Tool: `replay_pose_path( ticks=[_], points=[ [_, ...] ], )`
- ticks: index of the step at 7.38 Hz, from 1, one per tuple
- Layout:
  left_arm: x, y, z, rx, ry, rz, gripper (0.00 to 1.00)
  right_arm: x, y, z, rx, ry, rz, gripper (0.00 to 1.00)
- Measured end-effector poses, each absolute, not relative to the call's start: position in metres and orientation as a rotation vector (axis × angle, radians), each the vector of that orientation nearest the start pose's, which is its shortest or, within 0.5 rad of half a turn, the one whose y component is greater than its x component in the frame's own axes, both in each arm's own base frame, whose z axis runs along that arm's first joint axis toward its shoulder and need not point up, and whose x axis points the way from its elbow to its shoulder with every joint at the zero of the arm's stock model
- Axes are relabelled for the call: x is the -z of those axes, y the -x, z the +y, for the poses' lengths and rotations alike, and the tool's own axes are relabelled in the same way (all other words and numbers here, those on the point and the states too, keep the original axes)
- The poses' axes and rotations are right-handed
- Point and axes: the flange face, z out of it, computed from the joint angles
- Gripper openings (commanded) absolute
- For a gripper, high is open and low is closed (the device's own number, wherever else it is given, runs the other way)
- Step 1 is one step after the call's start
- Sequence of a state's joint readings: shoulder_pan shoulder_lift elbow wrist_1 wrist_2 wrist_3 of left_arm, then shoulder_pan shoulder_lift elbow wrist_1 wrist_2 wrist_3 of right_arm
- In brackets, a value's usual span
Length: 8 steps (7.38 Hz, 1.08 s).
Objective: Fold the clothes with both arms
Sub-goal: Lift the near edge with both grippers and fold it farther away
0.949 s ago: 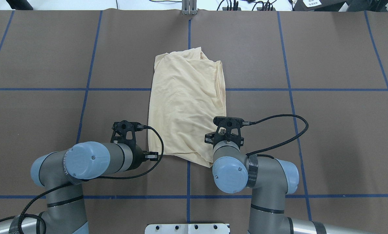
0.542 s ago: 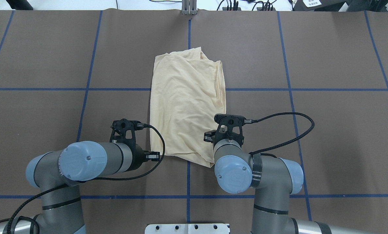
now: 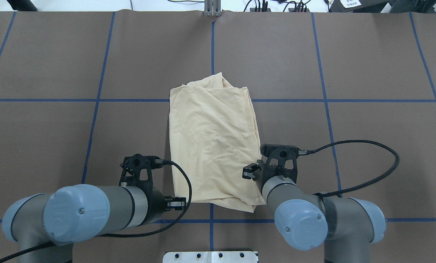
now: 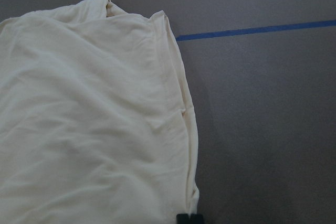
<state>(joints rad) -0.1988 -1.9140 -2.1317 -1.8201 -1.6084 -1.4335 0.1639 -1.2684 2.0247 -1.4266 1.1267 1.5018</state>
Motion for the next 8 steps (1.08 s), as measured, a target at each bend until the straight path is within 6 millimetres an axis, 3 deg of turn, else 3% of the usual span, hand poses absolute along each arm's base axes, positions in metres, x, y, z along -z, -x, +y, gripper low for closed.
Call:
replay_pose_path(
  ticks=[1, 3, 4, 6, 8],
  points=[
    [-0.194, -0.473, -0.218, 0.026, -0.141, 1.135, 0.00, -0.276, 0.497, -0.254, -0.277, -0.508, -0.845, 0.00],
    [-0.195, -0.474, -0.218, 0.009, -0.146, 1.105, 0.00, -0.279, 0.501, -0.256, -0.263, -0.511, -0.832, 0.00],
    [-0.195, -0.472, -0.230, 0.003, -0.172, 1.089, 0.00, -0.274, 0.504, -0.268, -0.257, -0.528, -0.824, 0.00],
    [-0.171, -0.462, -0.262, 0.010, -0.224, 1.047, 0.00, -0.259, 0.500, -0.298, -0.259, -0.535, -0.813, 0.00],
    [-0.158, -0.441, -0.304, 0.013, -0.271, 1.011, 0.00, -0.232, 0.496, -0.338, -0.262, -0.532, -0.774, 0.00]
  ],
)
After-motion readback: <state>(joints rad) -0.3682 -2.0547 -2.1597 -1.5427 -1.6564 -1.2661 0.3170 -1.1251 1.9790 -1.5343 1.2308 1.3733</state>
